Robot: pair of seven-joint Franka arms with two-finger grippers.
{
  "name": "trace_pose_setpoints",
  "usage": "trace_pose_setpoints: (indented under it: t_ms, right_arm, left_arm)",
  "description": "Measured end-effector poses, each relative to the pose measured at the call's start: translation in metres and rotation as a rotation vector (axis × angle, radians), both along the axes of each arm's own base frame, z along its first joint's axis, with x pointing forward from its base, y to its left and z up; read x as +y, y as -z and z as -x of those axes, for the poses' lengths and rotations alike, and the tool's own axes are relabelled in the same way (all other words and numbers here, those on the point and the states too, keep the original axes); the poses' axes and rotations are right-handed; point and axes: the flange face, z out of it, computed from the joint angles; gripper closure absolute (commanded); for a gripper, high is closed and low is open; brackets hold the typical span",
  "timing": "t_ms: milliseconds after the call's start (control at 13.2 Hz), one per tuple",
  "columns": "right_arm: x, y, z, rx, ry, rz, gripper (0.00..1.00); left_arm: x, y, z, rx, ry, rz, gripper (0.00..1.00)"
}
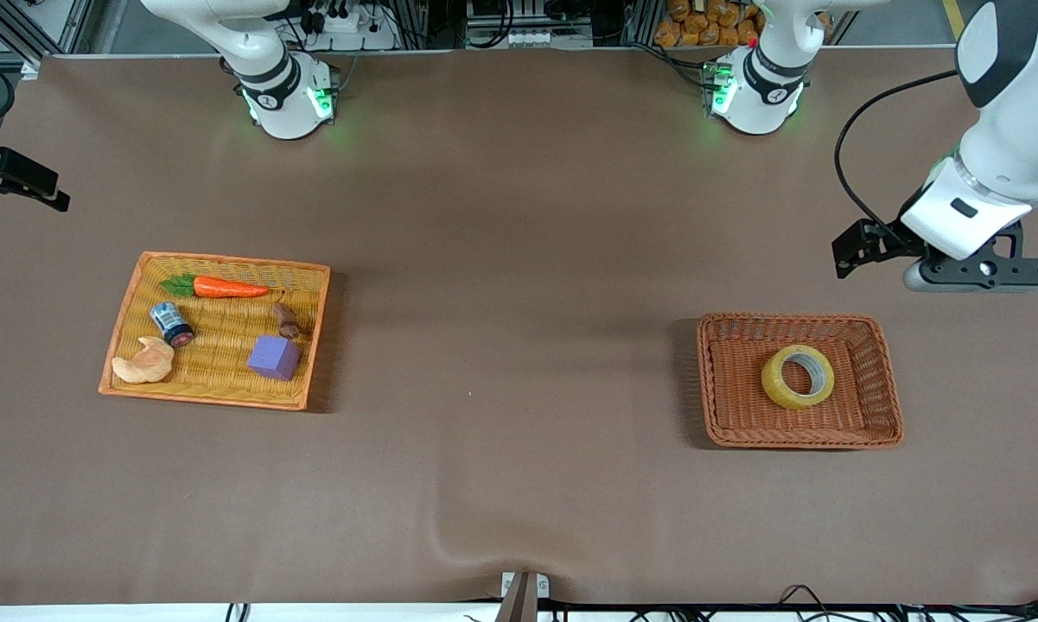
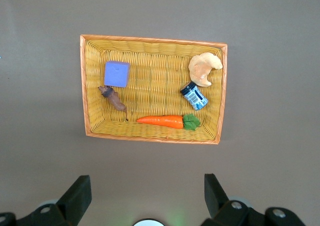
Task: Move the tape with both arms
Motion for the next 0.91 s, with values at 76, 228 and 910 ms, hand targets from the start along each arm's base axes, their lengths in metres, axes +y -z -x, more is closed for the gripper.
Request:
trace_pose_setpoints:
  t_ms: [76,228,910]
  right_arm:
    - [0.0,0.0,0.0,0.0,0.0,0.0,0.0]
    - [0.0,0.0,0.0,0.0,0.0,0.0,0.0]
    - [-0.001,0.0,0.0,0.0,0.001,0.0,0.0]
  left_arm:
    - [-0.003,-0.007,0.004,0.014,0.006,-0.003,0.0]
    - [-0.004,-0.026,0.008,0.02,0.016,-0.005,0.0]
    - [0.01,-0.051,0.005,-0.006,-0.091,0.104,0.0]
